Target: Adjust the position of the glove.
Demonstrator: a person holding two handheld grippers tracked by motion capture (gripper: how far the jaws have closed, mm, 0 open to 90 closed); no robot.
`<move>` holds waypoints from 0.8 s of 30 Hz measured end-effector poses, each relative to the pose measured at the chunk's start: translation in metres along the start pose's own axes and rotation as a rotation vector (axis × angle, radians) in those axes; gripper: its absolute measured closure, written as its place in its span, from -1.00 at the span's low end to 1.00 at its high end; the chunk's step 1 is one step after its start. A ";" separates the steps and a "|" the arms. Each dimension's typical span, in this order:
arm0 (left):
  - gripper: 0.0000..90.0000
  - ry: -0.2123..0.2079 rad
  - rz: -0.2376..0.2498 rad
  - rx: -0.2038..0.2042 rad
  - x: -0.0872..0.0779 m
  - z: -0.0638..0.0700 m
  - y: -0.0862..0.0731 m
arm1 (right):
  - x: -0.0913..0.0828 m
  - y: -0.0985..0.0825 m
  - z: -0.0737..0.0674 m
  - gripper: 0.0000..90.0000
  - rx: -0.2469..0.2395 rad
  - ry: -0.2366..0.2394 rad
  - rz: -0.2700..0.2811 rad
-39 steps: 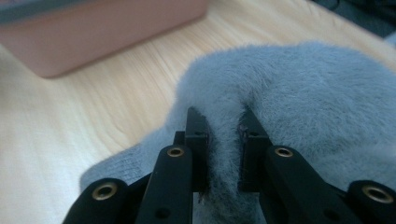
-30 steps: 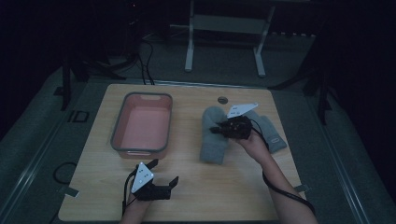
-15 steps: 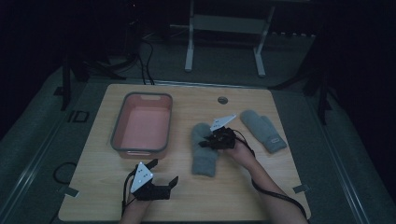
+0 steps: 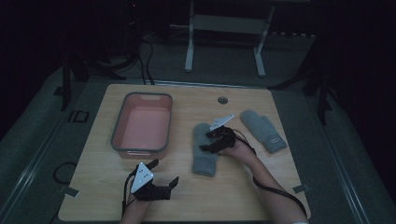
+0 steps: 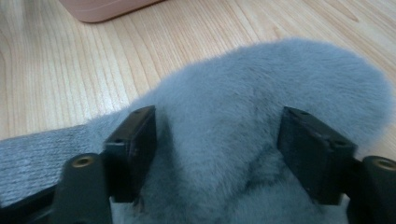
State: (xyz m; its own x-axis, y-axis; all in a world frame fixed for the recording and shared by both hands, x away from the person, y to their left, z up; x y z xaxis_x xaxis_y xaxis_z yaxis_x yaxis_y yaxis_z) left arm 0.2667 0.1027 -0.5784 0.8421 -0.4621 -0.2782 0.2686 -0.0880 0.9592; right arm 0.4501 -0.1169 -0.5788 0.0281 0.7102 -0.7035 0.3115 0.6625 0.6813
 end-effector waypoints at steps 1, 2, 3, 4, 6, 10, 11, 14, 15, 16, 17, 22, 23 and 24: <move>-0.97 0.000 0.000 -0.003 0.000 0.000 0.000 | -0.002 0.001 -0.001 -0.41 -0.003 0.006 0.003; -0.97 0.001 -0.001 -0.003 0.000 0.000 0.000 | -0.004 0.002 -0.002 -0.46 -0.006 0.006 0.012; -0.97 0.002 -0.001 -0.004 0.001 0.000 0.000 | -0.007 0.002 -0.003 -0.47 -0.006 0.003 0.019; -0.97 0.002 -0.001 -0.005 0.001 0.000 0.000 | -0.010 0.003 -0.004 -0.47 -0.006 -0.003 0.026; -0.97 0.002 -0.001 -0.003 0.000 0.000 0.000 | -0.017 0.004 -0.007 -0.53 -0.003 -0.008 0.043; -0.97 0.003 -0.003 -0.003 0.000 0.000 0.000 | -0.033 0.003 -0.011 -0.63 -0.015 -0.068 0.064; -0.97 0.003 -0.002 -0.003 0.000 0.000 0.000 | -0.039 0.003 -0.011 -0.64 -0.010 -0.091 0.070; -0.97 0.005 0.000 -0.004 0.001 0.000 0.000 | -0.052 0.001 -0.010 -0.64 0.006 -0.116 0.093; -0.97 0.004 -0.001 -0.003 0.001 0.000 -0.001 | -0.057 0.001 -0.009 -0.63 0.015 -0.123 0.105; -0.97 0.005 -0.002 -0.003 0.001 0.000 -0.001 | -0.061 -0.001 -0.008 -0.59 0.025 -0.129 0.108; -0.97 0.005 -0.002 -0.002 0.001 0.000 -0.001 | -0.065 -0.002 -0.006 -0.58 0.030 -0.137 0.107; -0.97 0.005 -0.005 -0.003 0.001 0.000 -0.001 | -0.085 -0.013 0.004 -0.60 0.087 -0.166 0.115; -0.97 0.007 -0.007 -0.002 0.001 0.000 -0.001 | -0.090 -0.015 0.005 -0.60 0.086 -0.177 0.119; -0.97 0.007 -0.007 -0.002 0.001 0.000 -0.001 | -0.090 -0.015 0.005 -0.60 0.086 -0.177 0.119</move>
State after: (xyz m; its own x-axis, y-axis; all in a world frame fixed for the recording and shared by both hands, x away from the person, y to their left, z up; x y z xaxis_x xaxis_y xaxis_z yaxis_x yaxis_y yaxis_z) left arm 0.2673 0.1025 -0.5799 0.8433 -0.4556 -0.2849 0.2751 -0.0895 0.9573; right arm 0.4477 -0.1920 -0.5272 0.2334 0.7244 -0.6487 0.3752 0.5484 0.7473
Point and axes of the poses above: each handheld gripper's, and its own axes: x roughly forward along the jaws, y roughly out of its top, z roughly to its right, the point moved 5 cm from there along x, roughly forward along the jaws, and after that the axes turned 11 degrees about y, right-handed, at the moved point
